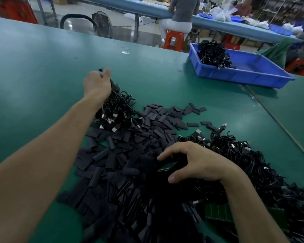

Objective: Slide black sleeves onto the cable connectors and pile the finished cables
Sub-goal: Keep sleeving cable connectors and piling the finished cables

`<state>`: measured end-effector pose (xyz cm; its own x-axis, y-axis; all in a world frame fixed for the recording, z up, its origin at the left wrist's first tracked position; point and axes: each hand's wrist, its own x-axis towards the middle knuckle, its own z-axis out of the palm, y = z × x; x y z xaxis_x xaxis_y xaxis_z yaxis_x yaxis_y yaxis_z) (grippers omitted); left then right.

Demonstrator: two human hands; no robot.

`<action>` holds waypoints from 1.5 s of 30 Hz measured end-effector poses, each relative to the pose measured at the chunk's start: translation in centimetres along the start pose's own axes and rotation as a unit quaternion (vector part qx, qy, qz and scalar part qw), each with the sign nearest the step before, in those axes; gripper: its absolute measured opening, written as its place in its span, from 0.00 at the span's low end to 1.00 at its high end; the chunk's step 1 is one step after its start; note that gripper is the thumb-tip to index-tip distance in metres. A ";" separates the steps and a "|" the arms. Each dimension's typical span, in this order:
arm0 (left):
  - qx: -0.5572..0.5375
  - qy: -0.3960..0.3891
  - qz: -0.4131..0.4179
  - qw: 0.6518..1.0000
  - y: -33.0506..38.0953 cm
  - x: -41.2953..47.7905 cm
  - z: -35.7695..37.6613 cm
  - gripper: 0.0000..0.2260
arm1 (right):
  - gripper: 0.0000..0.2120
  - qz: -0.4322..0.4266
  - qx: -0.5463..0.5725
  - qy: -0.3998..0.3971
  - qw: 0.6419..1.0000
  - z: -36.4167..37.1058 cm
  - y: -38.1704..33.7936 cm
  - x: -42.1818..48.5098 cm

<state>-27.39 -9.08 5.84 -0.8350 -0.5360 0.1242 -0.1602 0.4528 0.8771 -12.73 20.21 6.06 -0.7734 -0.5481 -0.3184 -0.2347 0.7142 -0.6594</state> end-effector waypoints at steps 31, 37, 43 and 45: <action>-0.402 -0.392 -0.016 0.827 -0.3 -17.6 4.4 0.09 | 0.10 -0.054 0.390 0.303 0.868 1.7 0.4 2.2; -0.426 -0.441 -0.027 0.789 -0.6 -17.1 4.4 0.02 | 0.09 -0.061 0.438 0.257 0.859 1.5 0.3 2.0; -0.474 -0.413 -0.031 0.777 0.0 -16.6 3.8 0.04 | 0.06 -0.057 0.460 0.315 0.828 0.7 0.6 1.5; -0.534 -0.370 -0.024 0.760 0.2 -15.6 2.8 0.05 | 0.08 -0.017 0.373 0.425 0.824 -0.1 1.1 1.5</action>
<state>-15.82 1.36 2.80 -0.9725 0.1920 0.1315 -0.0110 -0.6023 0.7982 -14.22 20.20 4.86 -0.9814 0.1683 0.0923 -0.0824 0.0649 -0.9945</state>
